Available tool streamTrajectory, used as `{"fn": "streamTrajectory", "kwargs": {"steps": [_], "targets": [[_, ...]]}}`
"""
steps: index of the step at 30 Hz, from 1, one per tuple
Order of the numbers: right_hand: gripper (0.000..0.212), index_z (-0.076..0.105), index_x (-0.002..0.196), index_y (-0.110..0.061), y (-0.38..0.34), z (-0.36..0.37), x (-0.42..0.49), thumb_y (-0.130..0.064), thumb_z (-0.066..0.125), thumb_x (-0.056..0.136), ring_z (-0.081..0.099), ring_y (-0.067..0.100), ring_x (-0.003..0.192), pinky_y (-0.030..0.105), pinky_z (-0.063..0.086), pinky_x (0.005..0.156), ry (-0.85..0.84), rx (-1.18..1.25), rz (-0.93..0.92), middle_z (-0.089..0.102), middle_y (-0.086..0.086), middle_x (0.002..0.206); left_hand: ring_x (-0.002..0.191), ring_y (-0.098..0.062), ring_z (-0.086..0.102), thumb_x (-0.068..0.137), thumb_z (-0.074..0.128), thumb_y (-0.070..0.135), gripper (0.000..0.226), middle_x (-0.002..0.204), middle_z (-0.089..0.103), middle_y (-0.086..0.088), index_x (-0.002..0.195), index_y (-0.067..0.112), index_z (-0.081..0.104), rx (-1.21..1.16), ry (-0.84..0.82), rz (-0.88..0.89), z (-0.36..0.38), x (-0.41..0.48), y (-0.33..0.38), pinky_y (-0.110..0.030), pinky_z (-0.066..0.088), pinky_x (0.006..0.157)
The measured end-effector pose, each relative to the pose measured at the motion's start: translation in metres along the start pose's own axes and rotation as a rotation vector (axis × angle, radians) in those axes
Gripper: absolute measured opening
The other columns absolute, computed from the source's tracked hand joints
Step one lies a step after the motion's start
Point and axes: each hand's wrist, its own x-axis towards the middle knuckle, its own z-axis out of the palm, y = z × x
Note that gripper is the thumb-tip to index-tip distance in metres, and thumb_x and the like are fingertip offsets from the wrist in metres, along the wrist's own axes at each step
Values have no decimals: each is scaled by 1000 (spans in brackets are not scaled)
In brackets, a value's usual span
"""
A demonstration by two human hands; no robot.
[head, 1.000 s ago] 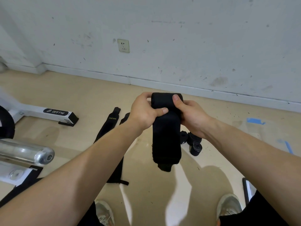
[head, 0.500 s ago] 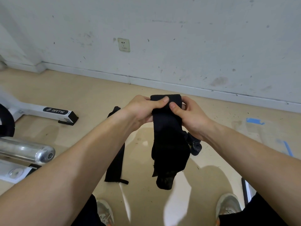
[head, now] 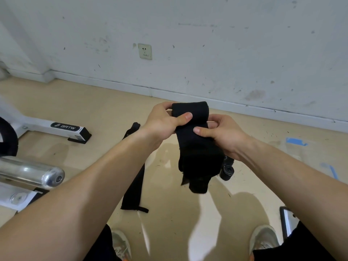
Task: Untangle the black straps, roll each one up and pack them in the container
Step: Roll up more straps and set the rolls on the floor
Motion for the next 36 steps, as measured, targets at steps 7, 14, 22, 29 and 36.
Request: {"fn": "streamTrajectory", "kwargs": {"steps": [7, 14, 22, 29, 36], "targets": [[28, 69, 117, -10, -10, -1, -5, -3, 67, 90, 73, 21, 79, 27, 57, 65, -90, 13, 12, 75, 8, 90, 111, -16, 64, 81, 86, 14, 46, 113, 67, 4, 114, 27, 57, 326, 58, 276, 3, 1, -13, -38, 56, 97], [40, 69, 115, -12, -13, 1, -7, -46, 57, 99, 75, 23, 90, 34, 58, 77, -53, 40, -21, 77, 6, 97, 95, -18, 68, 80, 87, 13, 50, 114, 66, 6, 117, 25, 56, 380, 28, 342, 11, -4, -12, -32, 59, 85], [22, 65, 118, -18, -14, 3, -10, -31, 61, 101, 75, 24, 97, 35, 62, 81, 12, 33, -93, 76, 6, 108, 99, -25, 76, 78, 87, 7, 57, 107, 77, -12, 128, 9, 61, -19, -107, -15, 4, -2, -9, -37, 62, 87], [28, 59, 126, -17, -15, 3, -11, -25, 63, 100, 76, 24, 87, 32, 62, 71, 20, -12, -141, 76, 7, 97, 102, -26, 76, 85, 78, 0, 42, 113, 76, -15, 125, 2, 66, -214, -225, -127, 2, -7, -2, -25, 60, 78], [32, 57, 128, -21, -9, 1, -11, -20, 67, 97, 75, 29, 91, 36, 61, 73, -23, -3, -173, 76, 11, 99, 97, -21, 76, 92, 73, 33, 42, 99, 78, -8, 116, -1, 72, -252, -210, -115, 6, -10, 5, -25, 60, 79]]}}
